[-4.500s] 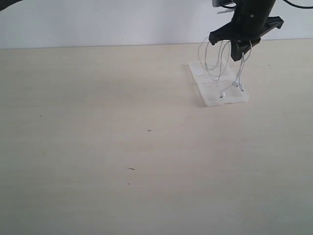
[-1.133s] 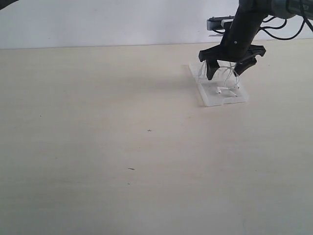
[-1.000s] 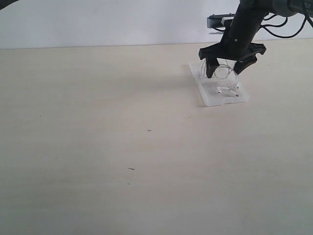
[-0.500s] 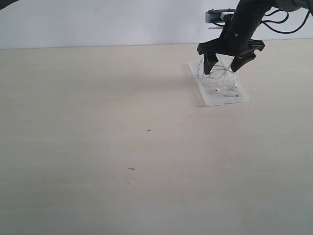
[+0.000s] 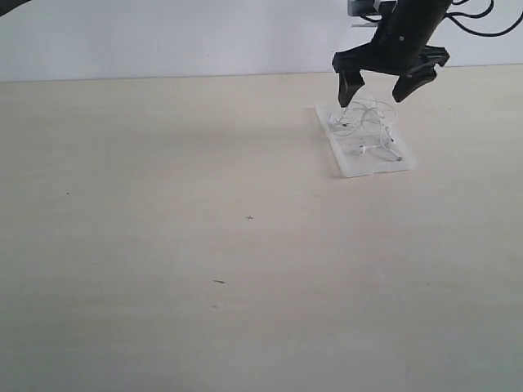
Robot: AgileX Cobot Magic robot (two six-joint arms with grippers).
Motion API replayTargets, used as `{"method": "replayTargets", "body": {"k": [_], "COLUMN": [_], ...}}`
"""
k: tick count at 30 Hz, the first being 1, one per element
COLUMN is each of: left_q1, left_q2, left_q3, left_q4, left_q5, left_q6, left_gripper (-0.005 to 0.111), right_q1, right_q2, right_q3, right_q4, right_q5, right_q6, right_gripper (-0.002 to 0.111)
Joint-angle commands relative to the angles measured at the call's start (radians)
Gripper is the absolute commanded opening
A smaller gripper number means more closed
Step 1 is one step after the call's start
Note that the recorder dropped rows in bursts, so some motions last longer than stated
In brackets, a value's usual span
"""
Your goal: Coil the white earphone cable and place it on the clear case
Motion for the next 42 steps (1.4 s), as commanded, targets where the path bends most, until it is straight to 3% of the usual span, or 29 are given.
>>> {"method": "replayTargets", "body": {"k": [1, 11, 22, 25, 28, 32, 36, 42], "left_q1": [0.001, 0.001, 0.001, 0.001, 0.001, 0.001, 0.001, -0.017], "left_q2": [-0.006, -0.006, -0.034, -0.052, -0.086, -0.182, -0.284, -0.395], "left_q3": [0.005, 0.005, 0.005, 0.005, 0.013, 0.126, 0.304, 0.442], "left_q4": [-0.019, -0.013, -0.011, -0.004, 0.011, -0.012, -0.192, -0.23], "left_q5": [0.011, 0.008, 0.002, 0.002, 0.005, 0.166, 0.315, 0.351], "left_q6": [0.003, 0.001, -0.02, -0.034, -0.053, -0.053, 0.027, 0.064], "left_gripper": [0.0, 0.0, 0.0, 0.0, 0.0, 0.0, 0.0, 0.0], "right_q1": [-0.003, -0.003, -0.003, -0.003, -0.003, -0.003, -0.003, -0.003], "right_q2": [-0.031, -0.095, -0.277, -0.353, -0.503, -0.837, -1.203, -1.575], "right_q3": [-0.004, -0.001, -0.001, 0.05, 0.257, 0.71, 1.171, 1.53], "right_q4": [0.0, 0.086, 0.104, 0.1, 0.077, 0.097, 0.1, 0.097], "right_q5": [0.016, 0.059, 0.059, 0.059, -0.031, -0.402, -0.707, -0.771], "right_q6": [-0.013, -0.04, -0.01, -0.044, -0.051, -0.064, -0.114, -0.125], "right_gripper": [0.086, 0.083, 0.027, 0.018, 0.001, 0.0, 0.0, 0.0]}}
